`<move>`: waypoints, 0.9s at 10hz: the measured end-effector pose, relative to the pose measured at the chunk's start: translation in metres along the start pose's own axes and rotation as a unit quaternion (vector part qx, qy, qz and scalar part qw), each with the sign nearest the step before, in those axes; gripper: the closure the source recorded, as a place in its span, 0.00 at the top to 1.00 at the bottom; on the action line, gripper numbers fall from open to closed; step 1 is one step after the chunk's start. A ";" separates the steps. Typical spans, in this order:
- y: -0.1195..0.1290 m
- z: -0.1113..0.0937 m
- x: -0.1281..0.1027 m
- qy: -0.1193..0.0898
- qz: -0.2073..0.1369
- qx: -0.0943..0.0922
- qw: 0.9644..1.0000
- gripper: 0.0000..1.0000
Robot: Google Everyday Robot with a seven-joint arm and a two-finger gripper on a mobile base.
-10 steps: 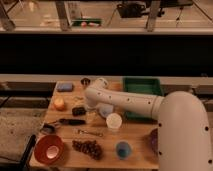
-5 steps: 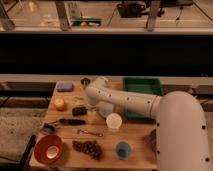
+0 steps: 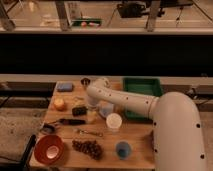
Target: Place eraser in metal cup
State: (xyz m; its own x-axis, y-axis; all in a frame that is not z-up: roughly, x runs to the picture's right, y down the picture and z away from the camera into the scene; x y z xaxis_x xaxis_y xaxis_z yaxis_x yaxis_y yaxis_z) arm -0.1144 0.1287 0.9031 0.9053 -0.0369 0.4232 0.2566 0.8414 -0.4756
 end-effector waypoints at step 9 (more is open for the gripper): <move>-0.003 0.004 0.004 -0.017 0.004 -0.010 1.000 0.07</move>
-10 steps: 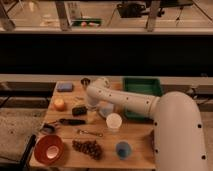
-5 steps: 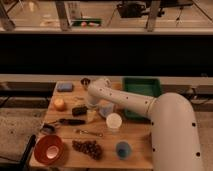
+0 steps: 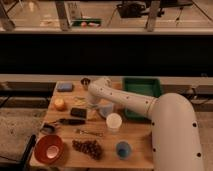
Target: Place eraser in metal cup
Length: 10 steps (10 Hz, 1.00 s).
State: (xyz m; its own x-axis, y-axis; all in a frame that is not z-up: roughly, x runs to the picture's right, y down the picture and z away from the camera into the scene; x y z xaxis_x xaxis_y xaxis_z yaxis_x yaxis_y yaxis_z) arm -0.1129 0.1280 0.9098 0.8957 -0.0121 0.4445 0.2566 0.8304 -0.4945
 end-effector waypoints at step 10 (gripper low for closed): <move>-0.013 -0.045 0.047 -0.011 -0.001 0.009 1.000 0.00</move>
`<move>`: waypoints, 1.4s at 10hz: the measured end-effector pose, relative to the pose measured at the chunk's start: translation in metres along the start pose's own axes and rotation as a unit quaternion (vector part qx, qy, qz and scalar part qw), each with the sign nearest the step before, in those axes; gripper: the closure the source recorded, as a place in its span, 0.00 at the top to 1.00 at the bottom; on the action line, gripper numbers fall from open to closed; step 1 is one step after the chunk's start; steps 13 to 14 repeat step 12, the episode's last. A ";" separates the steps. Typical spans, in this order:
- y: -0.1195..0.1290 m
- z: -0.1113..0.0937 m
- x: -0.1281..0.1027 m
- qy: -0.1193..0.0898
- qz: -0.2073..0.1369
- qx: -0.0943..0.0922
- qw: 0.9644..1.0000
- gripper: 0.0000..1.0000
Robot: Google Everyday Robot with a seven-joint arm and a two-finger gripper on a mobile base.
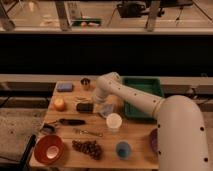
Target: Place eraser in metal cup
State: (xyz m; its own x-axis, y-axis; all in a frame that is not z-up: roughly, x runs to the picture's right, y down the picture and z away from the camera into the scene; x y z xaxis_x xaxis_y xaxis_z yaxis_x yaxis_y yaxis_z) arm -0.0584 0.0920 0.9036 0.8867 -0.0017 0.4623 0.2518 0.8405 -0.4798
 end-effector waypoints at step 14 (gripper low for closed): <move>-0.044 -0.047 -0.003 -0.020 -0.043 0.103 0.994 0.00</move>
